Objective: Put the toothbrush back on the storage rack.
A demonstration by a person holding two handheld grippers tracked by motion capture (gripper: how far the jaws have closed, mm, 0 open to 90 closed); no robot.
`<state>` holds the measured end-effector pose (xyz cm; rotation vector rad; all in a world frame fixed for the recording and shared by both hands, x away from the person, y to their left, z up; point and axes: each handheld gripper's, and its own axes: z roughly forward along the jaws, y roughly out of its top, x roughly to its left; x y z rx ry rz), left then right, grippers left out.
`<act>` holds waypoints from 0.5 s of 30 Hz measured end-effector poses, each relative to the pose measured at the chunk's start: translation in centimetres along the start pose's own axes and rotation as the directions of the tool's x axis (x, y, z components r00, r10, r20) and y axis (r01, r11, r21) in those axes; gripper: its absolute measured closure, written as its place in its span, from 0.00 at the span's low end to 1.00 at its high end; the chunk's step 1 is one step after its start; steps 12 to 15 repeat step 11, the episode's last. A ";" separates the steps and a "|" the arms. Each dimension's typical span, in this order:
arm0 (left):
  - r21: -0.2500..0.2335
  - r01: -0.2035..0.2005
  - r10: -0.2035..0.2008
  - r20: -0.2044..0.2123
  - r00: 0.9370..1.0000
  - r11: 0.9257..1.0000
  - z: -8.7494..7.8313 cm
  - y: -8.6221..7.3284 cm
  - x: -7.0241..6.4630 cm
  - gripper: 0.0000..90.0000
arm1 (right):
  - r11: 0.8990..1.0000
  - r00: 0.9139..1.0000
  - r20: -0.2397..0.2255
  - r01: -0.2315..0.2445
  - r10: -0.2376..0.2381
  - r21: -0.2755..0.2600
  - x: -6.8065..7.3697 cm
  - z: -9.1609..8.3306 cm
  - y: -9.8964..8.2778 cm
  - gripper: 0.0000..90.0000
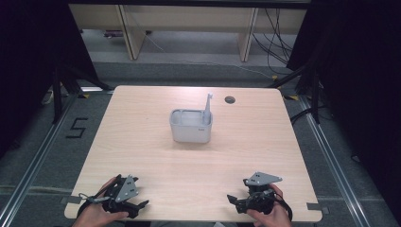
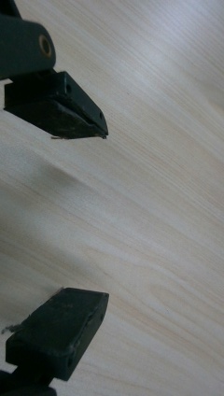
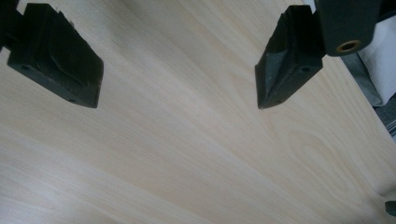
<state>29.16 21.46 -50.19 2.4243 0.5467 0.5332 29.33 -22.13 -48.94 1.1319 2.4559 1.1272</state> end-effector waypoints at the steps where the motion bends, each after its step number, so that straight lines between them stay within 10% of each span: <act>1: 0.000 0.000 0.000 0.001 1.000 1.000 0.0 0.0 0.0 0.18 | 1.000 1.000 -0.001 -0.005 0.005 0.002 0.0 0.0 0.0 0.18; 15: 0.000 0.000 0.000 0.000 1.000 1.000 0.0 0.0 0.0 0.18 | 1.000 1.000 -0.007 -0.008 0.008 0.023 -0.2 0.1 -0.1 0.18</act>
